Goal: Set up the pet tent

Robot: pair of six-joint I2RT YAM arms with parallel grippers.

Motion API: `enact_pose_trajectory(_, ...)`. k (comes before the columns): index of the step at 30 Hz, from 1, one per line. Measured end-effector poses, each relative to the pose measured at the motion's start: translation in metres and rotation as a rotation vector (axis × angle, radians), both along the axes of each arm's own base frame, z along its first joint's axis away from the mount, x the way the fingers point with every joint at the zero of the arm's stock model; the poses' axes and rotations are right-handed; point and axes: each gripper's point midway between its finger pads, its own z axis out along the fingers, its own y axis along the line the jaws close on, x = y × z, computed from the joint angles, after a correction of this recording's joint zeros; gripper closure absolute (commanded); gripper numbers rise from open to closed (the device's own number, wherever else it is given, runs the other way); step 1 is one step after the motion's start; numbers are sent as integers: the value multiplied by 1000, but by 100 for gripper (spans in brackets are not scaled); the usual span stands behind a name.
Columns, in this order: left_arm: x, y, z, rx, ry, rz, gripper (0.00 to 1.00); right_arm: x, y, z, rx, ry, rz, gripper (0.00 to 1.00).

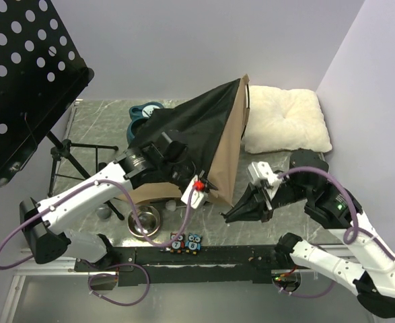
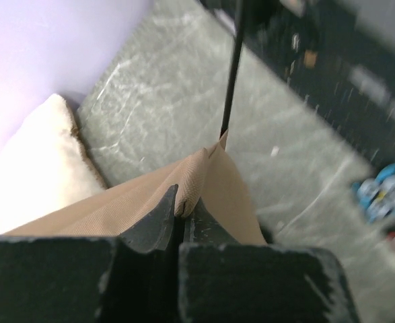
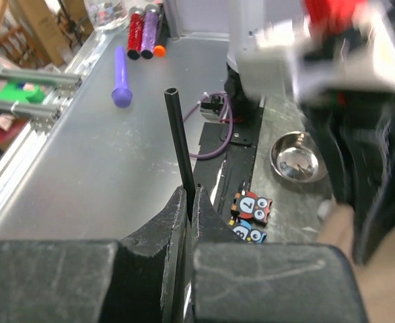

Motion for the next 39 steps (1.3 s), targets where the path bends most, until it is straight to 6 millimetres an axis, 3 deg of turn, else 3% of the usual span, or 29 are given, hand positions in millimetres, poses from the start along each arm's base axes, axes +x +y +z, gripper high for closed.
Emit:
enact_pose_trajectory(6, -9, 6, 35, -75, 273, 76, 99, 23, 2, -8, -32, 112, -38, 100)
enact_pose_trajectory(14, -6, 22, 67, -144, 528, 109, 99, 30, 3, -23, -52, 182, -29, 100)
enact_pose_trajectory(26, -23, 35, 90, -202, 466, 38, 99, 35, 0, -32, -87, 329, -20, 100)
enact_pose_trajectory(39, -40, 27, 84, -177, 342, -7, 99, 33, 1, -36, -127, 441, -15, 100)
